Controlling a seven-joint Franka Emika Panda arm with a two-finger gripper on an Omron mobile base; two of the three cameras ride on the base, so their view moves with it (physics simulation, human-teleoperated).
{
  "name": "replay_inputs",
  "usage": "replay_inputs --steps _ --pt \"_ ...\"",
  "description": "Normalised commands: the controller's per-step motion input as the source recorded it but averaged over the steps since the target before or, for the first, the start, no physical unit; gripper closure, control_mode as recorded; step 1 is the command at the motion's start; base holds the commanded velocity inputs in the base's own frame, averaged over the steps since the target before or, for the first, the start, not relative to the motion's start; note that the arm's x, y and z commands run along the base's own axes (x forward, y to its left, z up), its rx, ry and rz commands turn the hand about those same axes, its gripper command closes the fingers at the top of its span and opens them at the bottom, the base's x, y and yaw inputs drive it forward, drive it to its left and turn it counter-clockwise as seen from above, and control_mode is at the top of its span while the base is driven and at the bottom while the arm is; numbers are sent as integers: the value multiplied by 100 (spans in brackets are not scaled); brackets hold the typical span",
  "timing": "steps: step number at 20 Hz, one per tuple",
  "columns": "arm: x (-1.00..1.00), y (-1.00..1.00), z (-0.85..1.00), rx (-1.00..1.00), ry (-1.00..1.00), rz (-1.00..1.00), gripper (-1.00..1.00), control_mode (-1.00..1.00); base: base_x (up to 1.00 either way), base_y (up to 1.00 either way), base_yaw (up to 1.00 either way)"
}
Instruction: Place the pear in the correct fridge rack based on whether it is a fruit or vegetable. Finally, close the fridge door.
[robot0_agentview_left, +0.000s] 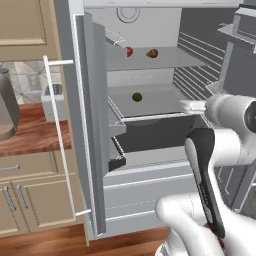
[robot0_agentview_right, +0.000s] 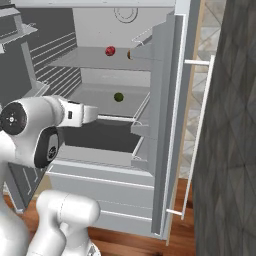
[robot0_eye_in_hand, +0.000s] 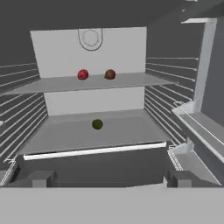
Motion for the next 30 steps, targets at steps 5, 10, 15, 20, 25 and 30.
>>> replay_inputs --steps 5,10,15,20,25,30 --pt "-99 83 34 -33 -23 19 -100 -100 0 0 0" --pt "-50 100 28 -43 -5 23 -100 -100 0 0 0" --pt "-12 100 3 -40 1 17 -100 -100 0 0 0" --pt "0 100 0 -38 1 13 -100 -100 0 0 0" --pt "0 100 -4 -37 0 11 -100 -100 0 0 0" --pt "0 100 -26 -39 0 11 -100 -100 0 0 0"
